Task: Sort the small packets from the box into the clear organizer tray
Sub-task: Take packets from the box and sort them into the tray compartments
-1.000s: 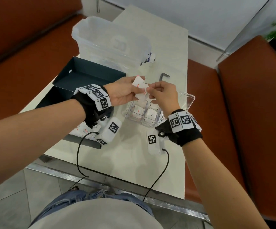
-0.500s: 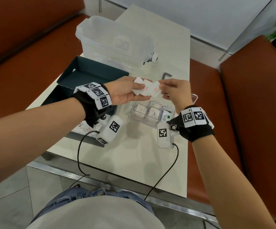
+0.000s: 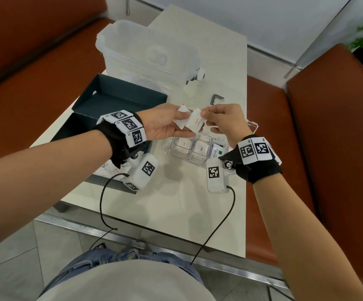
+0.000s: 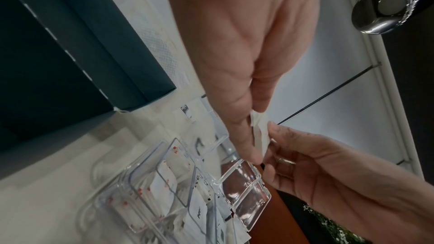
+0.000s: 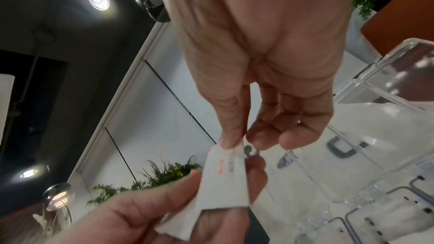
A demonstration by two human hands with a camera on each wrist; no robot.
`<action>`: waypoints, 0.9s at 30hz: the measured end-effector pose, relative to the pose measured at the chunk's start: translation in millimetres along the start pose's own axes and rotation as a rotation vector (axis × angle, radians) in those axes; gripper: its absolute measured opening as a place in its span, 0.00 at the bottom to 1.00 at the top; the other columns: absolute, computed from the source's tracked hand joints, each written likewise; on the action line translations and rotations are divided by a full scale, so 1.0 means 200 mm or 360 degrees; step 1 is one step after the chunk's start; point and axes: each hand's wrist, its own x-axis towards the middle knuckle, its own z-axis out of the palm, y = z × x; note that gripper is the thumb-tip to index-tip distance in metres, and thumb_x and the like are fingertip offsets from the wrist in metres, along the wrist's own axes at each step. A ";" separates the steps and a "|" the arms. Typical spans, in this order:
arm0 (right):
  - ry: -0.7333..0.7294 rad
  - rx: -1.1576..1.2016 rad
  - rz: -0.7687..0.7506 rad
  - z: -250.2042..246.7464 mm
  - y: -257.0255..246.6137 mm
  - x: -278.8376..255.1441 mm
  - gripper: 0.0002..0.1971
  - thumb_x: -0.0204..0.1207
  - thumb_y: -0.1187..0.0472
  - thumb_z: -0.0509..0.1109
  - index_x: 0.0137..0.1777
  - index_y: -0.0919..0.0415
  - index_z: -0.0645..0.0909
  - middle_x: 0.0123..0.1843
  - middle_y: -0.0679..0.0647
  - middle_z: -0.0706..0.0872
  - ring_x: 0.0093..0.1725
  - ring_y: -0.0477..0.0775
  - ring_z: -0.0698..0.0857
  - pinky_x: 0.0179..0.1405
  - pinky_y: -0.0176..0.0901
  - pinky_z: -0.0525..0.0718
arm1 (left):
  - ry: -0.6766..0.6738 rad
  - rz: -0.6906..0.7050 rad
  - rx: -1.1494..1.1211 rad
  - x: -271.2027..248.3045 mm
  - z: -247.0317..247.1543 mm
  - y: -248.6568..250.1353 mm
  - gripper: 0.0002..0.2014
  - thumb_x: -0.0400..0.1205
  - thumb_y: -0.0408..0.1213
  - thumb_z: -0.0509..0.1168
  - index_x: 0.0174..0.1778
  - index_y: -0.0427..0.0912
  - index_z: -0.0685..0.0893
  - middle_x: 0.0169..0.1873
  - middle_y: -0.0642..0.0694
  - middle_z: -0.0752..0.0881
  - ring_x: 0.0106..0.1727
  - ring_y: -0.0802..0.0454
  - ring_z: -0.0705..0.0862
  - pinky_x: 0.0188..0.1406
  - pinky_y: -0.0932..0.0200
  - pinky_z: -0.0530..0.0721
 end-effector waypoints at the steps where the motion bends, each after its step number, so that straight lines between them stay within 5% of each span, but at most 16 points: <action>1: 0.0038 0.0034 0.0021 -0.01 -0.01 0.00 0.04 0.78 0.63 0.73 0.42 0.57 0.87 0.40 0.53 0.88 0.35 0.44 0.83 0.36 0.35 0.81 | 0.0024 0.0009 -0.0014 0.01 -0.01 0.00 0.16 0.90 0.33 0.53 0.71 0.32 0.75 0.62 0.32 0.85 0.55 0.42 0.89 0.51 0.51 0.90; 7: 0.0073 0.0233 0.0059 0.00 -0.06 0.01 0.02 0.76 0.64 0.74 0.43 0.60 0.87 0.37 0.53 0.87 0.33 0.45 0.83 0.35 0.36 0.79 | 0.0039 0.0021 -0.0186 0.04 -0.03 -0.02 0.27 0.89 0.55 0.49 0.69 0.34 0.77 0.60 0.34 0.87 0.58 0.41 0.89 0.56 0.47 0.88; 10: 0.0105 0.0109 -0.0002 0.08 -0.06 0.00 0.02 0.75 0.64 0.74 0.45 0.61 0.88 0.35 0.54 0.89 0.30 0.45 0.84 0.29 0.30 0.78 | -0.0024 0.0006 -0.0157 0.05 -0.03 -0.02 0.32 0.87 0.61 0.46 0.64 0.35 0.79 0.55 0.34 0.89 0.54 0.44 0.90 0.48 0.50 0.91; 15: 0.0186 -0.0026 -0.0182 0.13 -0.05 0.00 0.02 0.74 0.66 0.75 0.43 0.64 0.89 0.32 0.50 0.88 0.25 0.38 0.86 0.29 0.25 0.79 | 0.0083 0.0032 -0.0170 0.07 0.00 -0.02 0.26 0.88 0.57 0.51 0.57 0.35 0.79 0.43 0.36 0.90 0.33 0.51 0.85 0.32 0.58 0.87; 19: 0.0162 -0.0141 -0.0285 0.15 -0.05 0.01 0.02 0.73 0.64 0.76 0.42 0.62 0.89 0.29 0.44 0.86 0.24 0.32 0.84 0.28 0.19 0.75 | 0.0144 0.0042 -0.0116 0.09 -0.01 -0.03 0.24 0.88 0.56 0.52 0.54 0.37 0.79 0.38 0.40 0.87 0.28 0.54 0.79 0.29 0.61 0.82; 27: -0.0105 -0.0205 -0.0195 0.16 -0.08 0.04 0.02 0.76 0.62 0.74 0.42 0.58 0.84 0.29 0.51 0.83 0.25 0.39 0.81 0.28 0.25 0.76 | 0.0069 0.0119 0.0013 0.10 -0.02 -0.03 0.22 0.89 0.54 0.51 0.50 0.39 0.80 0.30 0.44 0.78 0.25 0.54 0.71 0.27 0.62 0.76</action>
